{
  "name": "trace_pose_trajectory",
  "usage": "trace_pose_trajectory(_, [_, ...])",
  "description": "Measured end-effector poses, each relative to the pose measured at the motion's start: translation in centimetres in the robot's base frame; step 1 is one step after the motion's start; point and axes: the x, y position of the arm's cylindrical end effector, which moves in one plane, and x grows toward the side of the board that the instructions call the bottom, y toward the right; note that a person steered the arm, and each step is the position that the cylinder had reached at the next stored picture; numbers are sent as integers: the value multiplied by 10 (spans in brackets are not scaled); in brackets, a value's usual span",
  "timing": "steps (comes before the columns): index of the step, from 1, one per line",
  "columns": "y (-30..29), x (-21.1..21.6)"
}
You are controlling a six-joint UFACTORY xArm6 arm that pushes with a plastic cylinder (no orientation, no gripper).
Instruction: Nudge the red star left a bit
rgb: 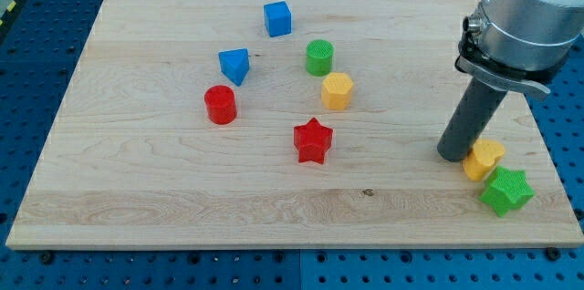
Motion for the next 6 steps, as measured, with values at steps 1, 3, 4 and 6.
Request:
trace_pose_trajectory(1, [7, 0])
trace_pose_trajectory(3, [1, 0])
trace_pose_trajectory(4, [-40, -7])
trace_pose_trajectory(6, [-74, -42])
